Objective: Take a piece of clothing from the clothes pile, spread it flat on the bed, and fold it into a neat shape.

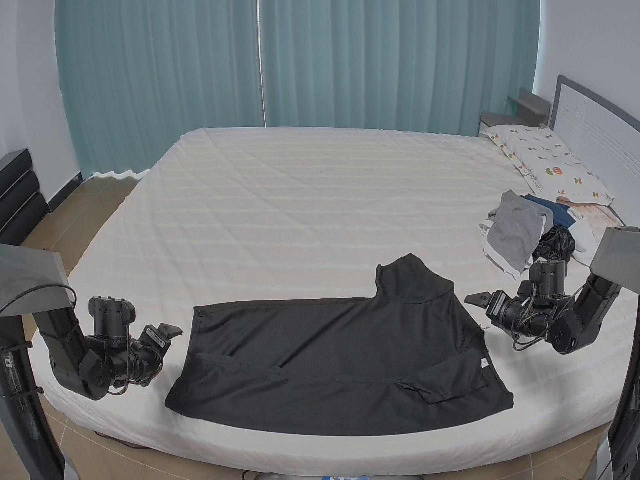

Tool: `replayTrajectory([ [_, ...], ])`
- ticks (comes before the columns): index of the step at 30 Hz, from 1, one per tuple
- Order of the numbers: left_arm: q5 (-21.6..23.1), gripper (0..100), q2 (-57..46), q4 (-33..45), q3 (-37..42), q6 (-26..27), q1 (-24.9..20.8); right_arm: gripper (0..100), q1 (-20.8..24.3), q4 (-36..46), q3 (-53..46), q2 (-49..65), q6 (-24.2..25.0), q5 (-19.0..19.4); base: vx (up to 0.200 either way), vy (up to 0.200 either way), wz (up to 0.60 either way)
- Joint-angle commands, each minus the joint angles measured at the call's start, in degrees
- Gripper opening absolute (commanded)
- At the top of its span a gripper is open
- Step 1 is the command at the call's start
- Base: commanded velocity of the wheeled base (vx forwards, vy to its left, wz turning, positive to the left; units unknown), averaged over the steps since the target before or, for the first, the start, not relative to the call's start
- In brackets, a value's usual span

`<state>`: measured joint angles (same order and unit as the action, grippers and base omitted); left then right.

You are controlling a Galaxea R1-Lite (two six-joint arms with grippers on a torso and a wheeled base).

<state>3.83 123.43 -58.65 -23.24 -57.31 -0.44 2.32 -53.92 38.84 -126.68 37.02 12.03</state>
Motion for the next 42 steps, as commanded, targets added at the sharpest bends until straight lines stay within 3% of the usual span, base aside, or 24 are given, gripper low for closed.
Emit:
replayTrajectory([
  [1,-0.58,100,-0.56,0.20,-0.67,0.09,-0.44,100,0.67,-0.13,-1.05,0.91,-0.02,0.01,0.000,0.000,0.00],
  [7,-0.66,100,-2.58,1.52,-4.27,0.44,-1.67,100,1.02,-0.05,-1.31,1.53,-0.02,0.01,0.000,0.000,0.00],
  [11,-0.93,100,0.32,5.12,-13.06,5.36,-1.76,100,1.55,-0.13,-1.66,1.35,0.15,0.01,0.000,0.000,0.00],
  [13,-0.93,100,0.32,5.12,-13.06,5.36,-1.76,100,1.55,-0.13,-1.66,1.35,0.15,0.01,0.000,0.000,0.00],
  [14,-0.93,100,4.19,7.15,-19.48,6.24,-1.76,100,1.64,-0.13,-2.10,1.44,0.24,-0.17,0.000,0.000,0.00],
  [21,-0.93,100,14.29,11.28,-34.25,12.66,-2.99,100,1.73,0.04,-4.30,3.29,-0.20,-2.28,0.000,0.000,0.00],
  [27,-6.46,100,20.36,12.95,-43.56,16.18,-4.66,100,1.73,-0.22,-6.06,4.17,-0.28,-2.36,0.000,0.000,0.00],
  [31,-8.05,100,22.82,12.42,-44.53,18.72,-4.75,100,1.73,-0.22,-6.58,4.78,-0.28,-2.28,0.000,0.000,0.00],
  [42,-8.31,100,22.82,12.07,-43.65,18.90,-4.83,100,1.73,-1.89,-8.25,5.57,-1.60,-2.45,0.000,0.000,0.00],
])
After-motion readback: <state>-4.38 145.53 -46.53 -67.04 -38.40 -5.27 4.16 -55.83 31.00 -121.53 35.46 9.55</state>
